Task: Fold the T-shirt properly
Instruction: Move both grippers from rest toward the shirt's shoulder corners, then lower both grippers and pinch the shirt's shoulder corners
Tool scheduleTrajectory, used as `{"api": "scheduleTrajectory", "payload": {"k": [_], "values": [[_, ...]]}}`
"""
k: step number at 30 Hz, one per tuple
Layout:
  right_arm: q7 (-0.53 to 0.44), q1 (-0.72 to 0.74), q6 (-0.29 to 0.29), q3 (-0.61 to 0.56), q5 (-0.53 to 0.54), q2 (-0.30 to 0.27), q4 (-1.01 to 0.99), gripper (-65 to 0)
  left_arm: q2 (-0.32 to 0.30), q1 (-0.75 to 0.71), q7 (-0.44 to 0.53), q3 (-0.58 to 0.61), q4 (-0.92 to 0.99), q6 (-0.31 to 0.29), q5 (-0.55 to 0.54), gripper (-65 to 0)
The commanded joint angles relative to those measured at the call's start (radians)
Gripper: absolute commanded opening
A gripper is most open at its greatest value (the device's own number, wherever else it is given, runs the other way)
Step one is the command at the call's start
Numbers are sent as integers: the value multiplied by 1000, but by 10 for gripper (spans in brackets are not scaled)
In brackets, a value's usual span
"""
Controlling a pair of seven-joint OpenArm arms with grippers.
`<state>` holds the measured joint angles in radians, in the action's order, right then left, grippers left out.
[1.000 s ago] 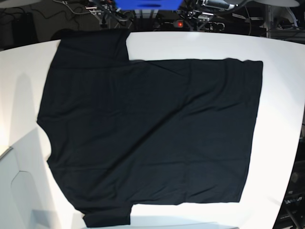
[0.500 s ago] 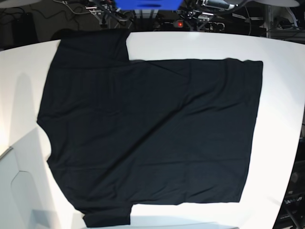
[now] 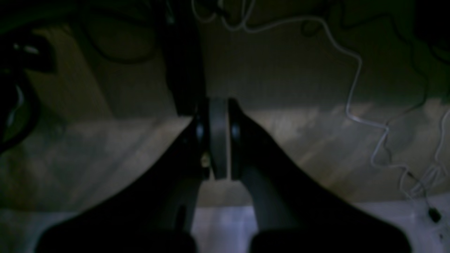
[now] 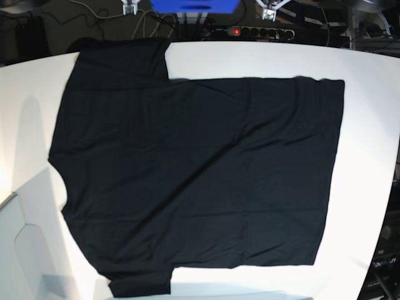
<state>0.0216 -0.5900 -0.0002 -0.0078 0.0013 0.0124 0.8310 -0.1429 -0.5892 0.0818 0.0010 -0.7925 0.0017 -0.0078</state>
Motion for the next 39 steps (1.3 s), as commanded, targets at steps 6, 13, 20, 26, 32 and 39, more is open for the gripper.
{"api": "scheduleTrajectory", "payload": {"k": [6, 13, 20, 26, 32, 39], "values": [[-12, -267, 6, 7, 1, -25, 431, -650, -74, -219, 17, -3, -364, 2, -1, -650], [-2, -477, 6, 59, -1, -45, 775, -650, -128, -414, 17, -3, -672, -4, -1, -650], [133, -575, 7, 110, 1, -48, 1031, -650, -97, -570, 17, -108, -927, -6, -1, -635], [134, -605, 7, 116, 1, -45, 1169, -650, -59, -610, 17, -209, -1071, -7, -1, -413], [134, -563, 7, 124, 1, -48, 1189, -650, -65, -582, 20, -244, -1128, -7, -1, -259], [130, -508, 7, 124, 1, -48, 1195, -435, -65, -489, 17, -295, -1114, -9, -106, -218]]}}
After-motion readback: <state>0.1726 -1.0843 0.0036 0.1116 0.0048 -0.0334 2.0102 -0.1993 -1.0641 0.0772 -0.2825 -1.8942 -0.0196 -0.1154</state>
